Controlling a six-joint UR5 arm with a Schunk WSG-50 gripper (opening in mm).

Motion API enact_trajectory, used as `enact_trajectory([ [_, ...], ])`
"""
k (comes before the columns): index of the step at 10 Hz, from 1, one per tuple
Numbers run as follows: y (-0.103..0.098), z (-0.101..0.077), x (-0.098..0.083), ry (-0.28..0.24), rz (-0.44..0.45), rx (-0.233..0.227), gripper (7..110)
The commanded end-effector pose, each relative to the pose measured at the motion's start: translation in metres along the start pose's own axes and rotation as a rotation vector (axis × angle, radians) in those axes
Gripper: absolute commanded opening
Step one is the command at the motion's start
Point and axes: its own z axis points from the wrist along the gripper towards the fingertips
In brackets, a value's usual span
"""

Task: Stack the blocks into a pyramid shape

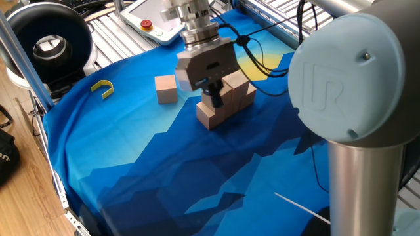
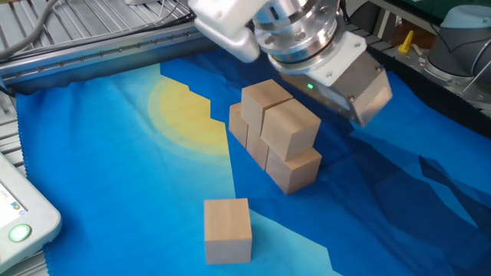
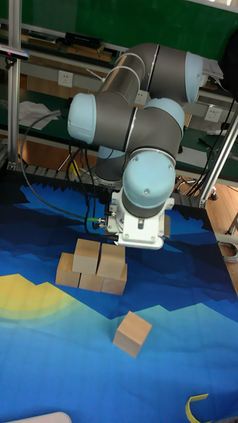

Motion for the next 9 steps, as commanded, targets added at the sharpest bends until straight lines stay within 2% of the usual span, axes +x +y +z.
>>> enact_trajectory([
  [1,0.015,-0.014,-0.041,-0.152,0.004,-0.027,7],
  [3,0.016,-0.017,-0.045,-0.16,0.009,-0.006,7],
  [7,-0.004,-0.012,-0.048,-0.145,0.009,0.067,7],
  [9,-0.011,-0.009,-0.052,-0.15,0.013,0.081,7],
])
